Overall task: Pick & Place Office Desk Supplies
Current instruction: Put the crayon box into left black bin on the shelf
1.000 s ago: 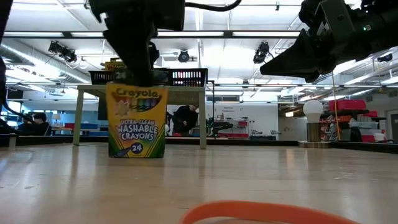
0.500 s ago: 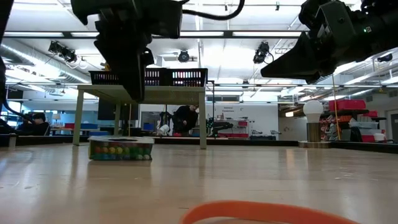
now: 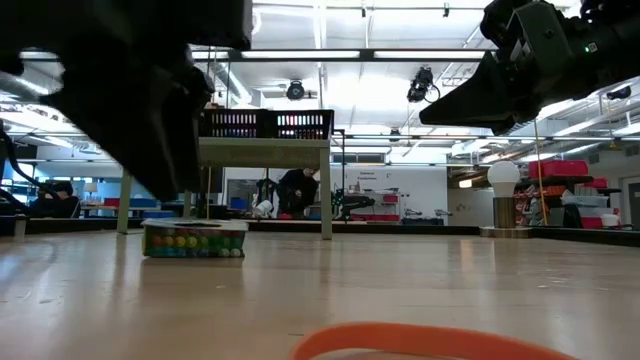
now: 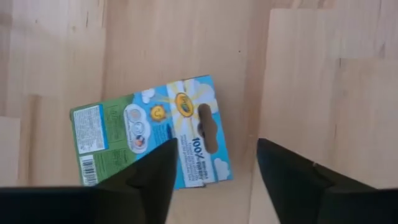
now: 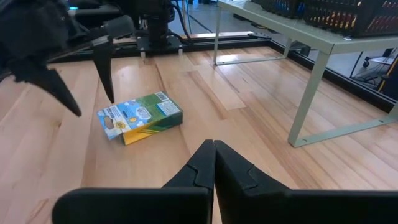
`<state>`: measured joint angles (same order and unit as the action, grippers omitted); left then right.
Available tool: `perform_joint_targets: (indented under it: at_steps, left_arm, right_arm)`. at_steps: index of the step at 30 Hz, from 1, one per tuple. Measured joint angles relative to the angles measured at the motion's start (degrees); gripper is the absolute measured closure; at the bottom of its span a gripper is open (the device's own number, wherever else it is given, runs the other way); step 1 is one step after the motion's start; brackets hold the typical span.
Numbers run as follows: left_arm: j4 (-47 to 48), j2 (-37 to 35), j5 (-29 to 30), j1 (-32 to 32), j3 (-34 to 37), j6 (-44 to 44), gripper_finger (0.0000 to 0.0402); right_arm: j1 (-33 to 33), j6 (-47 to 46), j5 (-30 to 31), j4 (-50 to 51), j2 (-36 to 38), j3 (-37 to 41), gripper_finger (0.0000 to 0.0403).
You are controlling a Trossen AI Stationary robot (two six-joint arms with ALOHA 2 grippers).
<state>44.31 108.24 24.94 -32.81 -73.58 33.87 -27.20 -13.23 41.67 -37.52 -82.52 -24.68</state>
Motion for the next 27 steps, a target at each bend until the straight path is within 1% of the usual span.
perform_joint_targets:
  at_steps: [2,5,8,11,14,16,19,23,24,27]
  left_arm:
    - [-0.2,1.3,2.3,-1.0,0.0,0.0,0.0156]
    - [0.0,3.1,5.0,-1.9,0.0,-0.5,0.0140]
    - [0.0,4.5,5.4,-2.3,0.0,-1.1,0.0141]
    - [0.5,5.7,6.9,-2.5,0.0,-2.3,0.0157]
    - [1.4,6.3,7.3,-2.3,0.0,-2.2,0.0189]
    - [2.4,6.3,7.4,-2.3,0.0,-2.2,0.0220]
    - [3.4,6.2,8.6,-2.5,0.0,-2.3,0.0279]
    - [6.7,6.0,9.9,-2.5,-1.4,-4.2,0.0373]
    - [7.5,6.0,10.2,-2.5,-1.9,-4.7,0.0386]
    - [8.0,6.0,10.8,-2.5,-3.6,-6.3,0.0395]
  right_arm:
    - [0.0,0.0,0.0,0.0,0.0,0.0,0.0396]
    - [0.0,0.0,0.0,0.0,0.0,0.0,0.0396]
    - [0.0,0.0,0.0,-0.1,0.0,0.0,0.0396]
    - [0.0,0.0,0.0,-0.2,0.0,0.0,0.0396]
    - [0.0,0.0,0.0,-0.2,0.0,0.0,0.0396]
    - [0.0,0.0,0.0,-0.3,0.0,0.0,0.0396]
    - [0.0,0.0,0.0,-0.2,0.0,0.0,0.0396]
    - [0.0,-0.1,-0.5,0.0,0.0,0.0,0.0396]
    - [0.0,-0.7,-1.3,0.0,0.0,0.0,0.0396]
    - [0.0,-1.7,-2.7,0.0,0.0,0.0,0.0387]
